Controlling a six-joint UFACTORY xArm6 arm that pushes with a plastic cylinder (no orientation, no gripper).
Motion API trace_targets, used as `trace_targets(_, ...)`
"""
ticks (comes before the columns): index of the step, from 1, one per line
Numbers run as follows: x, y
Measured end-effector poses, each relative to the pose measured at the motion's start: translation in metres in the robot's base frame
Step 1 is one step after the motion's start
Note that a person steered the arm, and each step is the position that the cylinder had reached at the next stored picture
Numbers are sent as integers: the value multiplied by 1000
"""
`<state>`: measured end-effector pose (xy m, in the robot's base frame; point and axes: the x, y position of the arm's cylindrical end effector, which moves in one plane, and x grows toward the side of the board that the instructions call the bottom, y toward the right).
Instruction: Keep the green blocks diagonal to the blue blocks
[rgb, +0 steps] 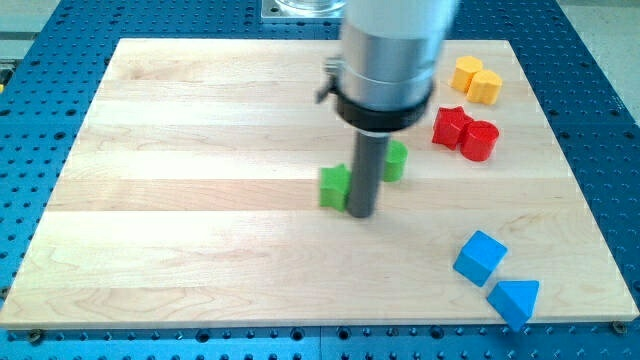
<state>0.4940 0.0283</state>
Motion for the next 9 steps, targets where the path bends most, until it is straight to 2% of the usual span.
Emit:
trace_targets(1, 20, -17)
trace_targets(2, -3, 58)
trace_targets(3, -34, 91)
trace_targets(4, -49, 75)
trace_targets(5, -40, -10)
trace_targets(6, -62, 1)
trace_targets(7, -94, -20)
trace_targets(8, -83, -62)
trace_targets(9, -58, -69)
